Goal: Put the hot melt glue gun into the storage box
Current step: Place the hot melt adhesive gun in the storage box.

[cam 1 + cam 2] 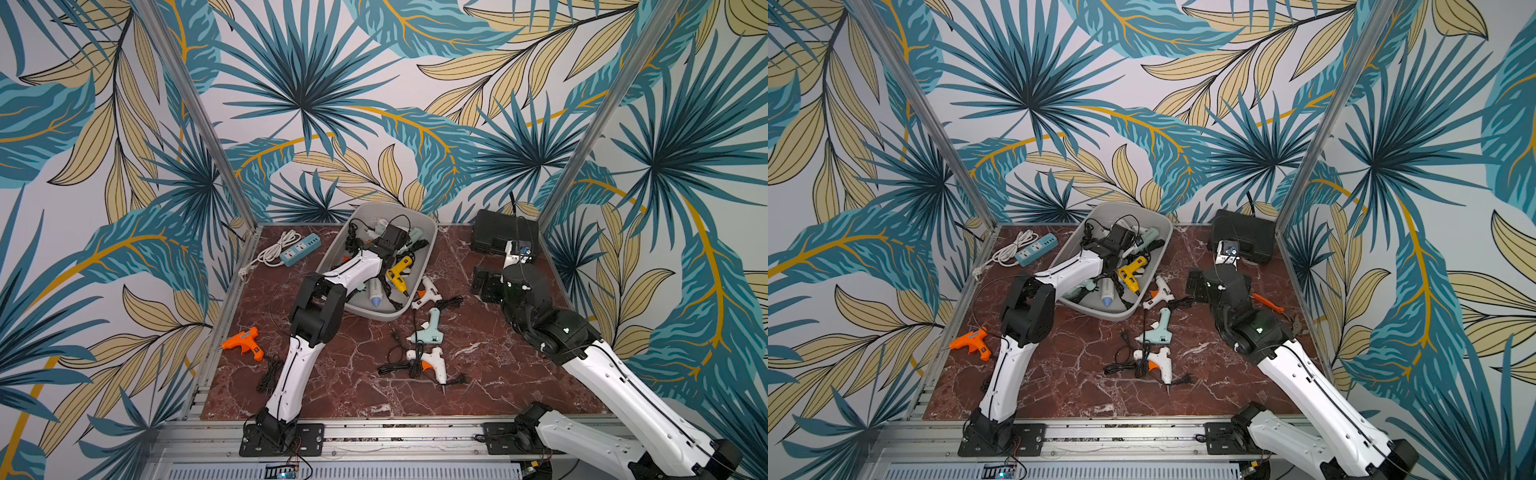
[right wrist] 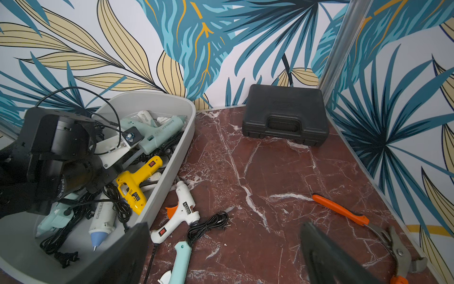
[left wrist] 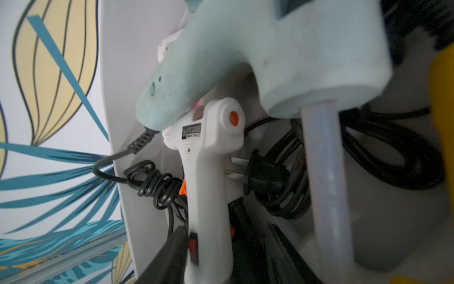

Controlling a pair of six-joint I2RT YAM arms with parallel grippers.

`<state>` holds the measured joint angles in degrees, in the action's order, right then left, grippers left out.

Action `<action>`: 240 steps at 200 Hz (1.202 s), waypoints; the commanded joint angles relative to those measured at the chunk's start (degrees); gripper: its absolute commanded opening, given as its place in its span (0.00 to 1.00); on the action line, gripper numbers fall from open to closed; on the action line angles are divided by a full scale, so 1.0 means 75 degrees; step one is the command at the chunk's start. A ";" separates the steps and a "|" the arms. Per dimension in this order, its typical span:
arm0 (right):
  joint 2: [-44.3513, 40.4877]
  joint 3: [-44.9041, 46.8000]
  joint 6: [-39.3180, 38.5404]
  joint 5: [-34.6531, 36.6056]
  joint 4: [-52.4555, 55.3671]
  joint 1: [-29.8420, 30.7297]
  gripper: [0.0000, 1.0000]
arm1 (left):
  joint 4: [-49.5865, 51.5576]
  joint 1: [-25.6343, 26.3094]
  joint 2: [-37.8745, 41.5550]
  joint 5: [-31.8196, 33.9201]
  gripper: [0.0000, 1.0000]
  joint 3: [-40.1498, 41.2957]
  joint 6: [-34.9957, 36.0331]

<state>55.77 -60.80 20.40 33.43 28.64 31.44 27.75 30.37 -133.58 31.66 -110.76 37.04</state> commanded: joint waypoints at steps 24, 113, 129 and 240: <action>-0.0092 -0.0085 0.0260 0.0070 0.0119 0.0003 0.99 | 0.0472 0.0075 0.0896 -0.0236 0.62 -0.0244 -0.0559; 0.0248 -0.0295 0.0480 -0.0385 0.0342 -0.0015 1.00 | 0.0715 0.0089 0.3207 -0.0642 0.93 0.0807 -0.2816; 0.0361 -0.0305 0.0550 -0.0725 0.0376 -0.0007 0.99 | 0.0716 0.0013 0.3766 -0.1286 1.00 0.1284 -0.3651; 0.2394 -0.0111 0.1785 -0.3120 0.0822 -0.0169 0.87 | -0.2428 -0.0274 0.7611 -0.3392 1.00 0.6588 -0.7676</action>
<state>70.35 -62.15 30.92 14.11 33.28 30.98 16.05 28.36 -81.14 6.61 -66.19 -12.56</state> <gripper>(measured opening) 0.877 0.999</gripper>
